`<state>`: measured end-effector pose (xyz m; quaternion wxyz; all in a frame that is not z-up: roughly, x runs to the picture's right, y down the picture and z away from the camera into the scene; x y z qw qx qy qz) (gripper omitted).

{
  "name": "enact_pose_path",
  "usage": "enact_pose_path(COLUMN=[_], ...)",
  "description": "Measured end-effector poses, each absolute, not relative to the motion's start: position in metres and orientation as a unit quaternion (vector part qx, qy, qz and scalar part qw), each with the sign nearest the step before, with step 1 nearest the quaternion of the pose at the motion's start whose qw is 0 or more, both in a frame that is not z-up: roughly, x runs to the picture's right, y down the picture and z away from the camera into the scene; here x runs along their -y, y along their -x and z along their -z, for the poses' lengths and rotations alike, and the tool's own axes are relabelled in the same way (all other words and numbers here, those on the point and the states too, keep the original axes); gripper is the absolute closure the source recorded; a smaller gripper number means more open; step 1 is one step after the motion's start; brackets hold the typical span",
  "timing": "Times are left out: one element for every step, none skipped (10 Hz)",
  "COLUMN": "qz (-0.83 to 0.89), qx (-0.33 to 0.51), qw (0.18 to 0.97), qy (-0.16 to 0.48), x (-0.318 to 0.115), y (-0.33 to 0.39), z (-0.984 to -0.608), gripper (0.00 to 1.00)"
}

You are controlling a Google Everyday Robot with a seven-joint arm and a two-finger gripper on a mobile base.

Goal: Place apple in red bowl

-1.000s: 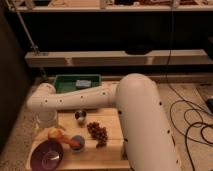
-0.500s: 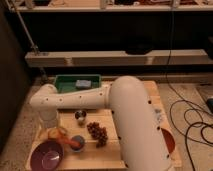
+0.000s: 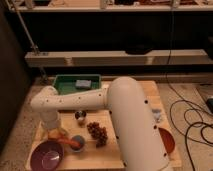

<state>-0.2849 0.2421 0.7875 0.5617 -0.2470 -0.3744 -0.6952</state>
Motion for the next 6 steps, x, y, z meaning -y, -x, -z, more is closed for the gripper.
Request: enact_pose_path(qz=[0.695, 0.694, 0.692, 0.692, 0.691, 0.688], qx=[0.377, 0.384, 0.394, 0.400, 0.403, 0.405], qw=[0.560, 0.558, 0.556, 0.554, 0.554, 0.558], qy=[0.247, 0.245, 0.239, 0.234, 0.230, 0.226], x=[-0.243, -0.243, -0.241, -0.239, -0.234, -0.224], y=[0.286, 0.288, 0.291, 0.294, 0.298, 0.301], z=[-0.787, -0.785, -0.783, -0.780, -0.775, -0.770], gripper=[0.52, 0.60, 0.72, 0.82, 0.90, 0.97])
